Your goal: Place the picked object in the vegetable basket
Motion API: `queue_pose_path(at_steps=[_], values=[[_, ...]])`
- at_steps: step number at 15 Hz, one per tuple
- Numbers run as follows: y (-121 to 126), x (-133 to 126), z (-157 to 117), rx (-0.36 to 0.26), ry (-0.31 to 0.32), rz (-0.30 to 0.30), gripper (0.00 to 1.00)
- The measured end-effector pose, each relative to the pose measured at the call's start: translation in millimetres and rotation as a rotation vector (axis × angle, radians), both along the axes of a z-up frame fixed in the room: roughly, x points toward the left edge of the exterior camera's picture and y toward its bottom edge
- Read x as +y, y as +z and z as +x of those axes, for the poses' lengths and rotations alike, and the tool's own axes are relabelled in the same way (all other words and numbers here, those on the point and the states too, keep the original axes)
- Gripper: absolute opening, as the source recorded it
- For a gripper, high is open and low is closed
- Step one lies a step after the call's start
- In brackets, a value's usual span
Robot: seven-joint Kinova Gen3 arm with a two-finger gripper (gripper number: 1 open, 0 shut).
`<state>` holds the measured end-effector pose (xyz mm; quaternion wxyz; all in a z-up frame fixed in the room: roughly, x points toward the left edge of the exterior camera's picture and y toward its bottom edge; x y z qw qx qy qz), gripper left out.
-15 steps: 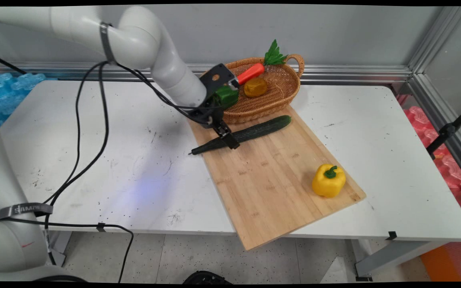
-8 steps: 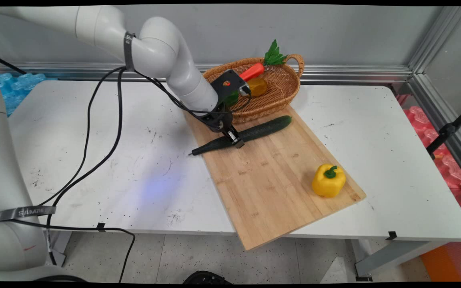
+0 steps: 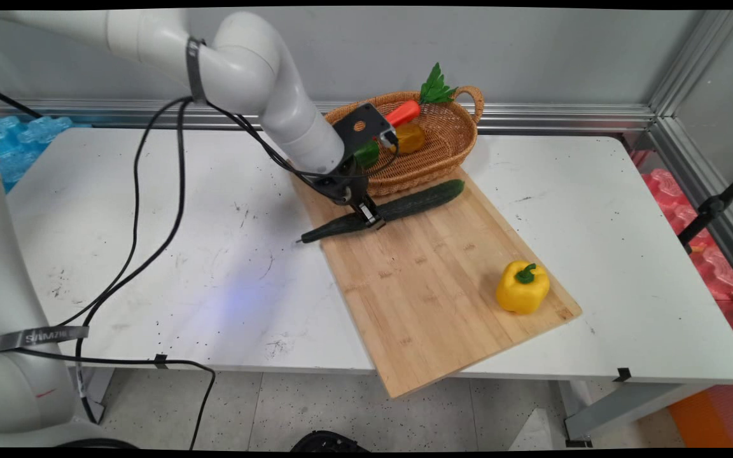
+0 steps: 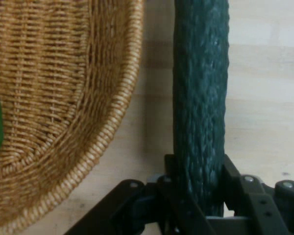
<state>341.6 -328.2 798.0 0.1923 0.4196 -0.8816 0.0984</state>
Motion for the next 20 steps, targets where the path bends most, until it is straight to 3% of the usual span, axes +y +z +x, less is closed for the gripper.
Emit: queue_pose_path(at_steps=[10, 16, 20], values=[[103, 23, 18, 0.008, -0.075, -0.026, 0.00], [149, 23, 32, -0.010, -0.066, -0.044, 0.00], [176, 7, 41, -0.044, -0.039, -0.067, 0.00]])
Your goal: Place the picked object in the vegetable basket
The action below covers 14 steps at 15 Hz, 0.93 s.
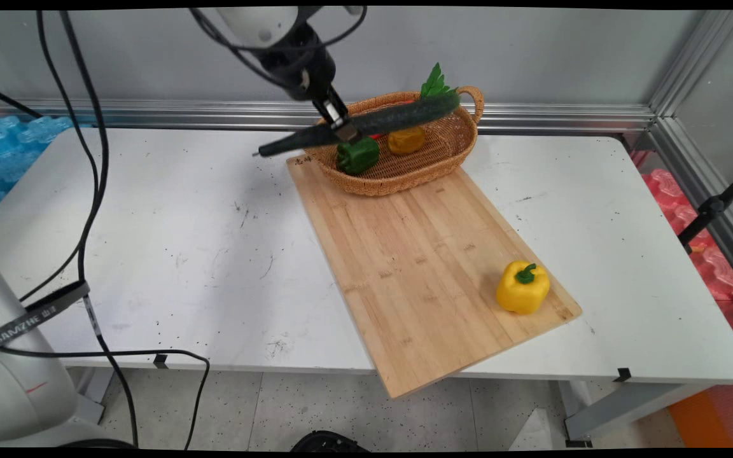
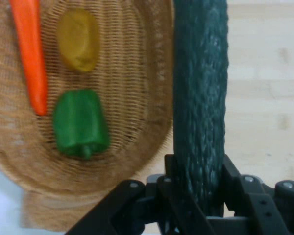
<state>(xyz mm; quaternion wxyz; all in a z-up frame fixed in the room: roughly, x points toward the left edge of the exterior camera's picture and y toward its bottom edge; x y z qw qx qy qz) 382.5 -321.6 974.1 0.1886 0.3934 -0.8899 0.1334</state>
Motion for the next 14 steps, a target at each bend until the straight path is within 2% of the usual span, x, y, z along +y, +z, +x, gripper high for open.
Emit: queue_pose_path(at_steps=[6, 14], values=[[4, -38, -5, -0.043, 0.061, -0.018, 0.00], [-27, -89, -28, -0.107, 0.108, -0.005, 0.00]])
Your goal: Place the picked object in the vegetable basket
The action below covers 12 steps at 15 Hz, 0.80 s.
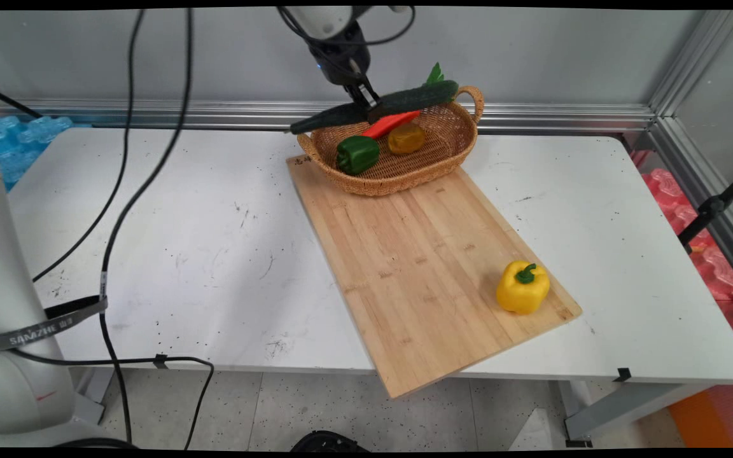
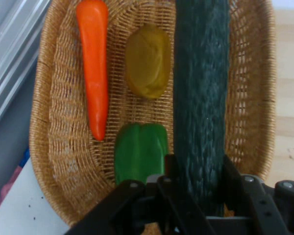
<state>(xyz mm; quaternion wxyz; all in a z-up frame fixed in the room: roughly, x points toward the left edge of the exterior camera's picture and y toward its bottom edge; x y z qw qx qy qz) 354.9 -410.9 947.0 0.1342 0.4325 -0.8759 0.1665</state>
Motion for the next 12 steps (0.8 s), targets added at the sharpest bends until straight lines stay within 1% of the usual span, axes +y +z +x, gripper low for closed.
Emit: queue_pose_path(at_steps=[2, 8, 12], values=[[-16, -14, -10, -0.021, 0.003, 0.017, 0.00], [-57, -38, -38, -0.051, 0.014, 0.070, 0.00], [-79, -51, -53, -0.067, 0.020, 0.099, 0.00]])
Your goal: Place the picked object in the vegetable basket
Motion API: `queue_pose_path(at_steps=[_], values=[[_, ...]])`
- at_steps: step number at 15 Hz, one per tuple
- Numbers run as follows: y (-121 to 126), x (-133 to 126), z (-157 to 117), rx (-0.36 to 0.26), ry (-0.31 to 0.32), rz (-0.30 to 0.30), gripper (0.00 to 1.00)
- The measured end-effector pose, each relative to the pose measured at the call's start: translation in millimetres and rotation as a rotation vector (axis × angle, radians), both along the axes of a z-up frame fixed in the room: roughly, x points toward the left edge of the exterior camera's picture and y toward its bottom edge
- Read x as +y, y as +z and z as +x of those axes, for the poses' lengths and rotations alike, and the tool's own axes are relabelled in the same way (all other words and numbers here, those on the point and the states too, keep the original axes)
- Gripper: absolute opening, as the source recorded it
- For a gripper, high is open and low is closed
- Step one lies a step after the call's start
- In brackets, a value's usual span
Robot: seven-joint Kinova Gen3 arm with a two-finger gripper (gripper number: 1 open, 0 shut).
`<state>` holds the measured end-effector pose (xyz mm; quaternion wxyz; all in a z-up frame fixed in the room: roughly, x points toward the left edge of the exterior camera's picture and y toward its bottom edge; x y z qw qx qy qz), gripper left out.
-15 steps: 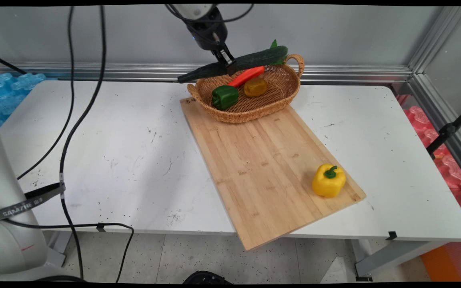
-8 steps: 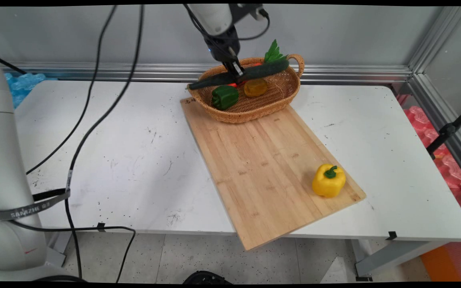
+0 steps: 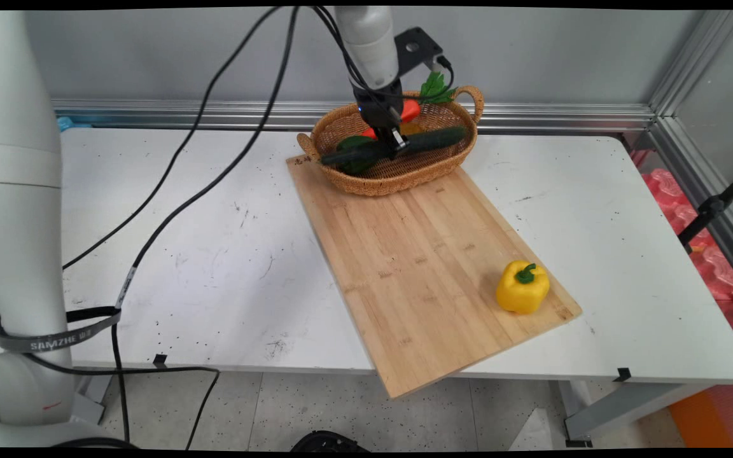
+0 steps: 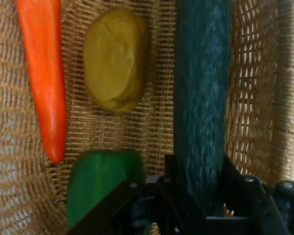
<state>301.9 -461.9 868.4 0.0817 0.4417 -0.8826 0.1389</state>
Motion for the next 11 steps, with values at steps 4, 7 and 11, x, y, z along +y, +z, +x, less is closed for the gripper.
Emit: queue_pose_path(at_steps=[4, 7, 11], values=[[-16, -9, -8, -0.016, 0.003, 0.016, 0.00], [-23, -13, -12, -0.023, -0.001, 0.020, 1.00], [-22, -17, -14, -0.019, -0.021, 0.011, 1.00]])
